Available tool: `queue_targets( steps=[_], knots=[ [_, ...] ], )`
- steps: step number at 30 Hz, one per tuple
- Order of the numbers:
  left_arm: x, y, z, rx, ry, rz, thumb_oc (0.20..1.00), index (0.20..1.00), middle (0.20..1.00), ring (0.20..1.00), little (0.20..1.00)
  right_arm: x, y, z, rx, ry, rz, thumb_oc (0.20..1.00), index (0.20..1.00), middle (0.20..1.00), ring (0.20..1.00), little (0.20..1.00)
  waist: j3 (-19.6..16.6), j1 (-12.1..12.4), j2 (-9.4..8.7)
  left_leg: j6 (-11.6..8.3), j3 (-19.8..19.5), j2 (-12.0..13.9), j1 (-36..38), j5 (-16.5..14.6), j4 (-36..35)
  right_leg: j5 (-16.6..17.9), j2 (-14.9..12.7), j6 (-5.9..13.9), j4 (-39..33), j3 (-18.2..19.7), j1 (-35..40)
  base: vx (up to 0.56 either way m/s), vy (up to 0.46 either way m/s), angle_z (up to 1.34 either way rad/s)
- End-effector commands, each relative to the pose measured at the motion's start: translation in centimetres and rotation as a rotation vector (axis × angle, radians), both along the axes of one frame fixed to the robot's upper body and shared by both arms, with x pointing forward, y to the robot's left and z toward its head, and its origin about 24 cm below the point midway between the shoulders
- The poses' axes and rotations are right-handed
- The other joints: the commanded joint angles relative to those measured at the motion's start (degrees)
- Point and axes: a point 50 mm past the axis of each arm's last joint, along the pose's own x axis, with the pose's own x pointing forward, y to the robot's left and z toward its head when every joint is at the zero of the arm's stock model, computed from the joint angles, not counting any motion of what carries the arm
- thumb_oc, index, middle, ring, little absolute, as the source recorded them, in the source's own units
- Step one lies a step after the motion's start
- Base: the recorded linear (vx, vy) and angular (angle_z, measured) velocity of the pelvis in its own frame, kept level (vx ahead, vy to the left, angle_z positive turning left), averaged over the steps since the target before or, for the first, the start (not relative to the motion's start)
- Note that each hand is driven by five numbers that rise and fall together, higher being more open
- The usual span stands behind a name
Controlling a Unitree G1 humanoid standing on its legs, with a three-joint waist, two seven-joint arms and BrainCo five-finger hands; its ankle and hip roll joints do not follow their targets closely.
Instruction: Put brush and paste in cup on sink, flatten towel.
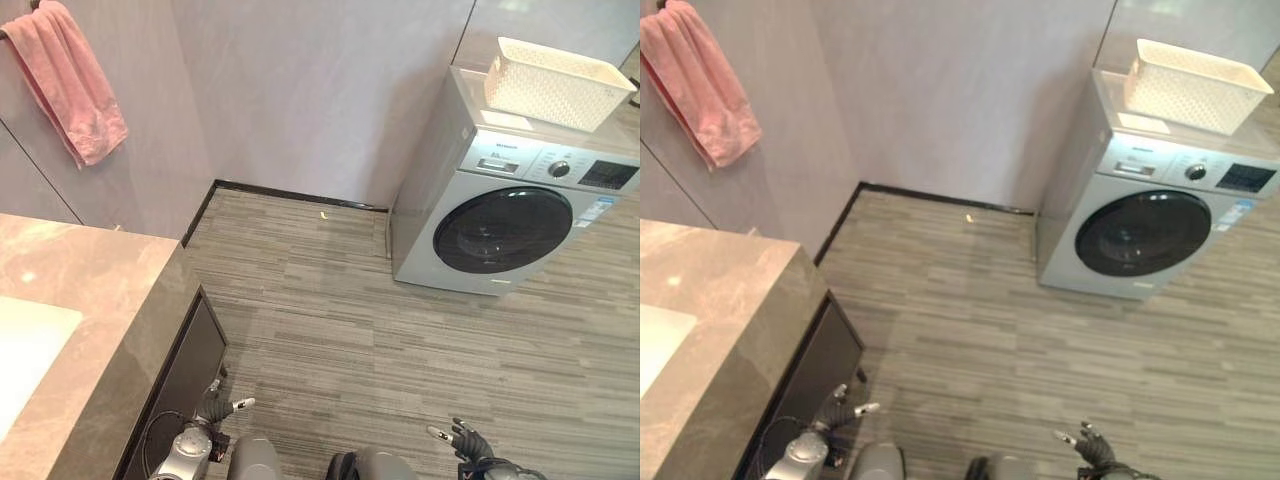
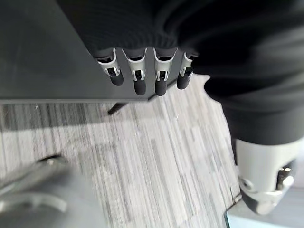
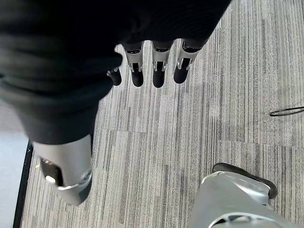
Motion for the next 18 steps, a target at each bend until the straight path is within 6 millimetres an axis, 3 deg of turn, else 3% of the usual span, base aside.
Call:
queue_targets(
  steps=[1,4,5,6,8,9,10,11,13,15,16,17,18],
  knots=[
    [3.9,-0.8,2.2,-0.019,-0.128,-0.046,1.0,1.0,1.0,1.0,1.0,2.7,-1.3,1.7,-0.148,-0.065,0.085,1.0,1.0,1.0,1.0,1.0,1.2,-0.8,-0.11,4.89,-1.9,-5.9,-3.2,2.4,6.1,3.5,0.2,3.65,-11.5,-3.1,7.3,0.16,0.083,0.59],
    [4.0,-0.7,2.4,-0.014,-0.142,-0.044,1.0,1.0,1.0,1.0,1.0,3.1,-1.1,2.3,-0.11,-0.132,0.057,1.0,1.0,1.0,1.0,1.0,0.6,-1.9,0.33,5.17,-2.4,-8.1,-1.9,2.5,-0.1,5.7,-1.3,5.36,-11.4,-2.4,6.0,0.18,0.157,0.36],
    [4.0,-0.5,2.5,-0.008,-0.148,-0.046,1.0,1.0,1.0,1.0,1.0,3.4,-1.1,2.6,-0.109,-0.153,0.066,1.0,1.0,1.0,1.0,1.0,0.9,-2.4,0.42,5.96,-1.9,-9.1,-0.8,1.7,-2.1,8.8,-2.7,7.37,-8.2,-1.5,3.5,0.15,0.307,-0.07],
    [3.8,-0.1,2.5,0.011,-0.148,-0.04,1.0,1.0,1.0,1.0,1.0,4.1,-1.1,3.3,-0.112,-0.187,0.095,1.0,1.0,1.0,1.0,1.0,2.2,-3.8,1.14,7.5,-0.7,-10.0,0.9,0.5,-3.5,14.2,-4.2,9.51,-1.9,1.8,-0.7,0.16,0.302,-0.24],
    [3.6,0.4,2.5,0.03,-0.151,-0.02,1.0,1.0,1.0,1.0,1.0,4.8,-0.9,3.7,-0.118,-0.215,0.117,1.0,1.0,1.0,1.0,1.0,2.7,-4.9,1.89,7.53,0.3,-9.6,2.3,1.0,-4.9,13.7,-2.7,9.22,-0.8,4.6,-5.0,0.24,0.15,-0.63],
    [3.6,1.1,2.5,0.045,-0.154,0.026,1.0,1.0,1.0,1.0,1.0,5.3,-0.6,4.1,-0.111,-0.245,0.134,1.0,1.0,1.0,1.0,1.0,3.0,-5.8,1.58,6.81,0.8,-10.0,3.9,1.2,-5.4,12.5,-0.7,7.94,-7.1,5.6,-8.3,0.32,-0.008,-0.88],
    [3.6,1.4,2.5,0.052,-0.153,0.045,1.0,1.0,1.0,1.0,1.0,5.7,-0.5,4.4,-0.113,-0.261,0.148,1.0,1.0,1.0,1.0,1.0,2.9,-6.2,1.46,6.54,1.1,-10.1,5.1,0.8,-6.6,13.8,-1.2,7.88,-11.8,5.7,-9.1,0.55,-0.093,-0.75],
    [3.8,1.7,2.4,0.068,-0.147,0.073,1.0,1.0,1.0,1.0,1.0,5.8,-0.3,4.4,-0.125,-0.261,0.162,1.0,1.0,1.0,1.0,1.0,2.4,-7.4,1.35,5.52,1.2,-9.8,8.3,0.2,-8.6,17.7,-1.9,8.88,-21.2,7.2,-12.4,0.53,-0.123,-0.44],
    [3.7,1.8,2.2,0.083,-0.135,0.081,1.0,1.0,1.0,1.0,1.0,6.0,0.3,4.4,-0.13,-0.27,0.192,1.0,1.0,1.0,1.0,1.0,1.7,-8.6,1.53,4.34,-0.2,-9.2,11.8,0.8,-11.6,19.7,-2.2,10.2,-22.5,9.2,-14.7,0.62,-0.166,0.14],
    [2.5,2.6,1.4,0.114,-0.081,0.114,1.0,1.0,1.0,1.0,1.0,5.5,1.5,4.2,-0.117,-0.272,0.251,1.0,1.0,1.0,1.0,1.0,-0.8,-10.4,1.71,2.25,-2.4,-6.6,15.8,5.8,-12.6,19.7,1.3,8.61,-18.6,10.3,-13.4,0.77,-0.375,0.28],
    [1.6,2.9,0.8,0.118,-0.044,0.136,1.0,1.0,1.0,1.0,1.0,5.0,1.6,4.4,-0.118,-0.276,0.284,1.0,1.0,1.0,1.0,1.0,-2.0,-10.6,1.65,1.19,-3.1,-3.9,13.6,13.4,-6.6,18.5,3.8,6.48,-19.6,9.4,-10.2,0.67,-0.55,0.41],
    [1.5,3.3,0.8,0.124,-0.037,0.153,1.0,1.0,1.0,1.0,1.0,4.9,1.4,4.4,-0.133,-0.281,0.276,1.0,1.0,1.0,1.0,1.0,-2.1,-10.4,0.63,0.9,-4.1,-2.3,10.3,17.6,2.2,17.8,4.7,4.79,-20.6,8.9,-8.0,0.45,-0.429,0.66],
    [1.5,3.3,0.8,0.124,-0.037,0.153,1.0,1.0,1.0,1.0,1.0,4.9,1.4,4.4,-0.133,-0.28,0.276,1.0,1.0,1.0,1.0,1.0,-2.0,-10.4,0.8,0.85,-4.1,-2.1,10.3,17.4,2.4,17.7,4.8,4.77,-20.5,8.8,-7.9,0.29,-0.385,0.84]
  ],
)
